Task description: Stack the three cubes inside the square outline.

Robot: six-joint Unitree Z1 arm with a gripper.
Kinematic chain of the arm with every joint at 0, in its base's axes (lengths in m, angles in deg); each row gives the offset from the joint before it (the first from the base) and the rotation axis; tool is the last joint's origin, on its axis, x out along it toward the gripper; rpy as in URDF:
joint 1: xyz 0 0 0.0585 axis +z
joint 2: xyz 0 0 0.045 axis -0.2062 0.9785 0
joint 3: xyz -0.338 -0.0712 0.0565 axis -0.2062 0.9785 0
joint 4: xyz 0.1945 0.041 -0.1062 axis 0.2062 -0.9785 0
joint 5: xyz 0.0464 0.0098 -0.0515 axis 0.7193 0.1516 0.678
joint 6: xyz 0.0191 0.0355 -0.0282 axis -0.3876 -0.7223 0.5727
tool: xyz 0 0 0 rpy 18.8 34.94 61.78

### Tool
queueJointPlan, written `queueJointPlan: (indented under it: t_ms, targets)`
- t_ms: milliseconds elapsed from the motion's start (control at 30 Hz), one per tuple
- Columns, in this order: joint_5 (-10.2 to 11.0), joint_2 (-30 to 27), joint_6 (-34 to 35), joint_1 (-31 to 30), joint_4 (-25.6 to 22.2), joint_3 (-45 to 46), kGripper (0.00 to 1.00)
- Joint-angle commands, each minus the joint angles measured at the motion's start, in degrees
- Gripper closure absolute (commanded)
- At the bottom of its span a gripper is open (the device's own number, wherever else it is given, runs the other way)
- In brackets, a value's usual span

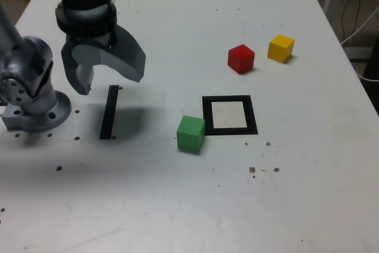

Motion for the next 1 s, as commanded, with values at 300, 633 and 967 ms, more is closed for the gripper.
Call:
queueJointPlan:
  t_ms: [300, 633, 967]
  targets:
    - [2.27, -0.57, 0.07, -0.05, -0.34, 0.05, 0.0]
    - [3.25, -1.28, 0.07, 0.06, -0.21, -1.67, 0.0]
    - [4.39, 4.03, 0.56, 2.21, 1.25, -8.77, 0.0]
